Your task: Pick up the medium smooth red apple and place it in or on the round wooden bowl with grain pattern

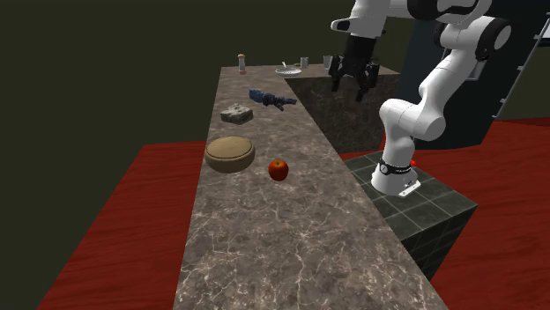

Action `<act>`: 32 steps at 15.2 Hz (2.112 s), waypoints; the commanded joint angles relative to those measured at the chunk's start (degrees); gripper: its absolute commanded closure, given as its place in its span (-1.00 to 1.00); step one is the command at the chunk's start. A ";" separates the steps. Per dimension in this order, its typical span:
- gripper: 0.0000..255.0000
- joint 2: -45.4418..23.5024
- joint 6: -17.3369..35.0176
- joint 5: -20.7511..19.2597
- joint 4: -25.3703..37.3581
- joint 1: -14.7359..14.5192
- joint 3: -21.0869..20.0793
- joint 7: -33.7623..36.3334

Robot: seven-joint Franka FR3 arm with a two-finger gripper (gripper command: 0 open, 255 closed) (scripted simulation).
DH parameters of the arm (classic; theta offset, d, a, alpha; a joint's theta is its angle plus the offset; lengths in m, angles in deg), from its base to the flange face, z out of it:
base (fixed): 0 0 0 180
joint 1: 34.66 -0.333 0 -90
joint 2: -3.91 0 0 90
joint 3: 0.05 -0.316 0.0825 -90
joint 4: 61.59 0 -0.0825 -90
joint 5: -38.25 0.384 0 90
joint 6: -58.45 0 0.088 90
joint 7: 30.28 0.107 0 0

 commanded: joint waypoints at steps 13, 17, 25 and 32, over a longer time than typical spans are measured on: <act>-1.00 -18.85 16.02 -2.19 -2.09 -0.25 7.13 -13.98; -1.00 -26.79 20.57 -2.05 -0.38 -0.33 8.95 -18.60; -1.00 -44.04 27.48 -0.34 6.47 -0.01 11.10 -27.78; -1.00 -49.97 31.62 0.50 7.34 0.36 11.17 -30.16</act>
